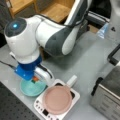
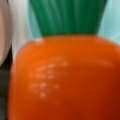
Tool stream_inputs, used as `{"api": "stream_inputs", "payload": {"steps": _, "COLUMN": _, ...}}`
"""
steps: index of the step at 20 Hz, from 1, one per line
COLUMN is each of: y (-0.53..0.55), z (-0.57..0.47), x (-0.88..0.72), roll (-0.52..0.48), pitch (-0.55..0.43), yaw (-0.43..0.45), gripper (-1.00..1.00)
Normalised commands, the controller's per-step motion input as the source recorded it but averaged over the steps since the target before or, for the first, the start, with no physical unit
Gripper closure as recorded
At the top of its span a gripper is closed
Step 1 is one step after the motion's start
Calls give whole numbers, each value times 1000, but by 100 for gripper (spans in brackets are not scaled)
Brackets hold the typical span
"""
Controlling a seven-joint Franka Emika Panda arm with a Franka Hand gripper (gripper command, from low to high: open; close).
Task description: Open the drawer. Pick up the carrot. Put the carrots in the drawer.
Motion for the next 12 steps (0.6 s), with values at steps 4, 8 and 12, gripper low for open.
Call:
{"api": "stream_inputs", "payload": {"steps": 4, "y": 187, "z": 117, "x": -512, "roll": -58, "pitch": -123, "yaw": -81, "gripper": 100}}
{"api": "stream_inputs", "payload": {"steps": 8, "y": 157, "z": 53, "x": -545, "roll": -49, "pitch": -159, "yaw": -90, "gripper": 100}}
{"api": "stream_inputs", "payload": {"steps": 12, "y": 72, "z": 12, "x": -567, "roll": -50, "pitch": -149, "yaw": -81, "gripper": 100}}
